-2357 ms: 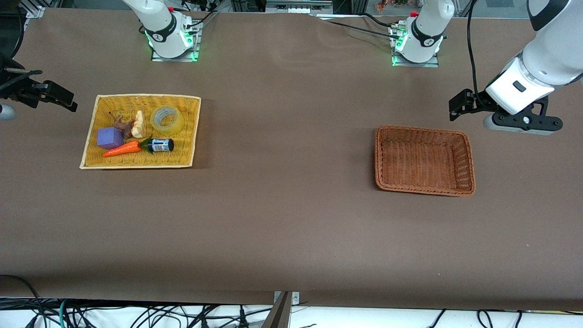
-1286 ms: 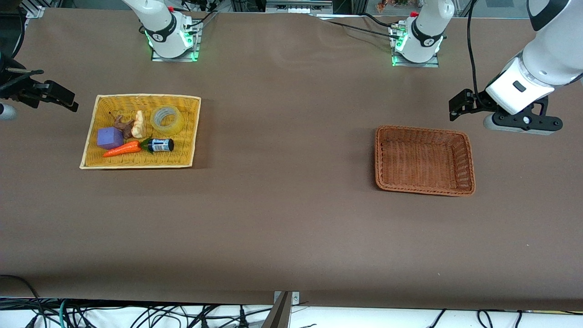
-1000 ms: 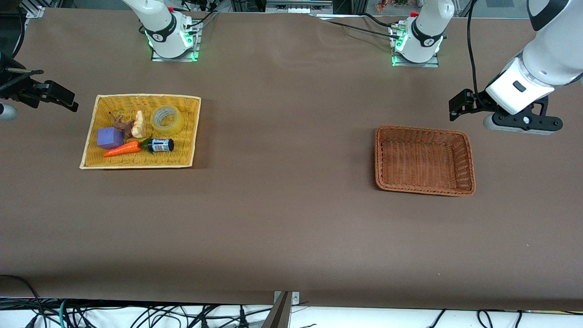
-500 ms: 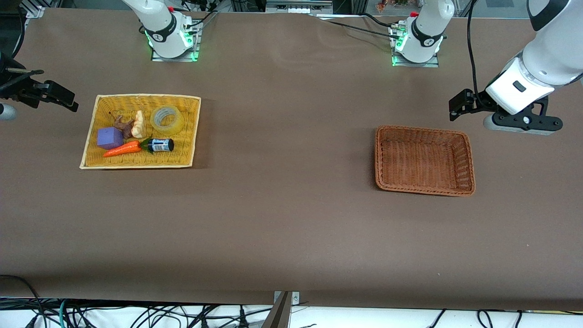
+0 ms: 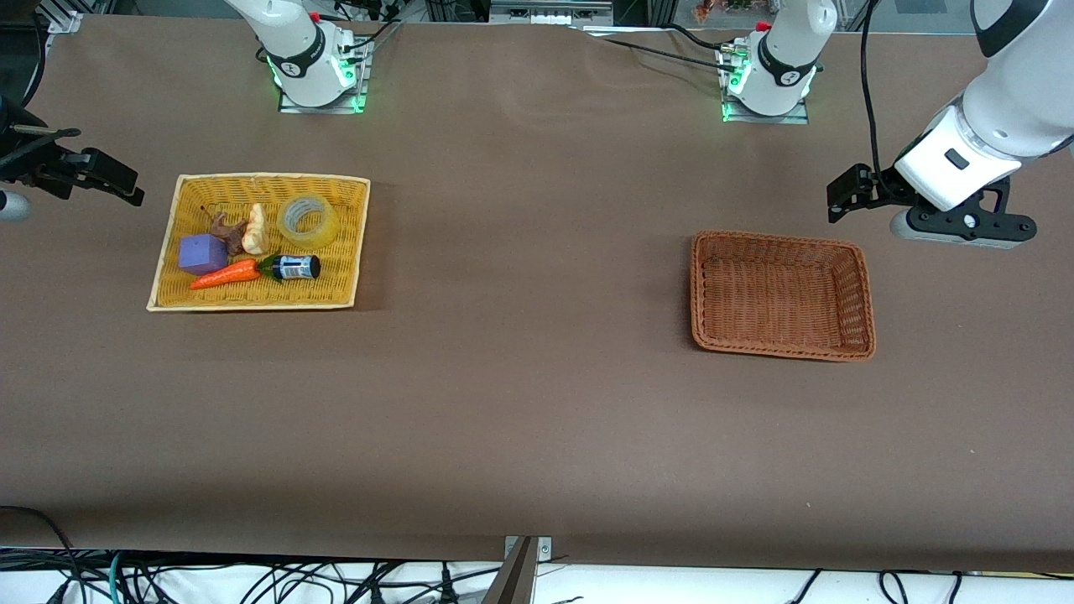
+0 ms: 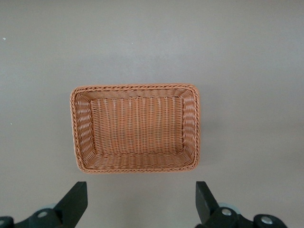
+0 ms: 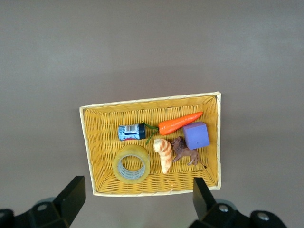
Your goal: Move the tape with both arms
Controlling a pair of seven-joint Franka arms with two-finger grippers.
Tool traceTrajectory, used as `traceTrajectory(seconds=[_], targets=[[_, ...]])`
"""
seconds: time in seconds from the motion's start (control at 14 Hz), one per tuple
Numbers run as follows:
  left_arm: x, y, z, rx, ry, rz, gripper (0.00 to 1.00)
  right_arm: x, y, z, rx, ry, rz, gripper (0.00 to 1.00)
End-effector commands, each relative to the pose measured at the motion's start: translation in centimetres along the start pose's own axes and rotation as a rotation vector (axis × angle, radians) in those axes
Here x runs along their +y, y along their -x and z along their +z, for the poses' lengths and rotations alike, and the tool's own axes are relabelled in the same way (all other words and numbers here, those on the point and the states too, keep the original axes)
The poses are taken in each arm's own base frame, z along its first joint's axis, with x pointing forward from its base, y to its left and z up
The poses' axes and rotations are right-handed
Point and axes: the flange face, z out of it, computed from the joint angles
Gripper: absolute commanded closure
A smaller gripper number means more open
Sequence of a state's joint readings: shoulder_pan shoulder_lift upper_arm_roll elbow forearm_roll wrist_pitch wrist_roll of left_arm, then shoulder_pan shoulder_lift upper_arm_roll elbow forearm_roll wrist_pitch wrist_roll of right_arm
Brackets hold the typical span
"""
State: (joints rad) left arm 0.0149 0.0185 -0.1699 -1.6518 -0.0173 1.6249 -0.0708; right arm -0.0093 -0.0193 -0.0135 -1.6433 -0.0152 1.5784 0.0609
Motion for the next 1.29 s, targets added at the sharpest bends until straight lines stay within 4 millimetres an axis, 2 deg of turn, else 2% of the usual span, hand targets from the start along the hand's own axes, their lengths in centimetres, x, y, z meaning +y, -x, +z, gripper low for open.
traceTrajectory(seconds=[0.0,0.14,0.36,0.5,0.64,0.86,1.07,1.21], targets=[[-0.2,-0.2,-0.7,-0.004,0.004,0.016,0.0,0.2,-0.2,-0.7,0.01,0.001,0.002,0.0],[-0.2,-0.2,-0.7,-0.004,0.004,0.016,0.0,0.4,-0.3,-0.6,0.01,0.002,0.004,0.0],[-0.2,-0.2,-0.6,-0.005,0.004,0.016,0.0,0.0,-1.4,1.6,-0.027,0.018,-0.008,0.0],[-0.2,-0.2,-0.7,-0.004,0.004,0.016,0.0,-0.5,-2.4,4.0,-0.079,0.016,-0.045,0.0],[-0.2,-0.2,-0.7,-0.004,0.004,0.016,0.0,-0.9,-2.6,5.1,-0.096,0.009,-0.05,0.0],[-0.1,-0.2,-0.7,-0.004,0.004,0.017,0.0,-1.4,-1.9,12.9,-0.118,-0.015,-0.04,0.0],[-0.1,-0.2,-0.7,-0.004,0.004,0.017,0.0,-3.2,1.6,19.3,-0.106,-0.023,0.032,0.0],[-0.1,-0.2,-0.6,-0.005,0.004,0.017,0.0,-6.2,4.5,22.3,-0.089,-0.009,0.068,0.0]])
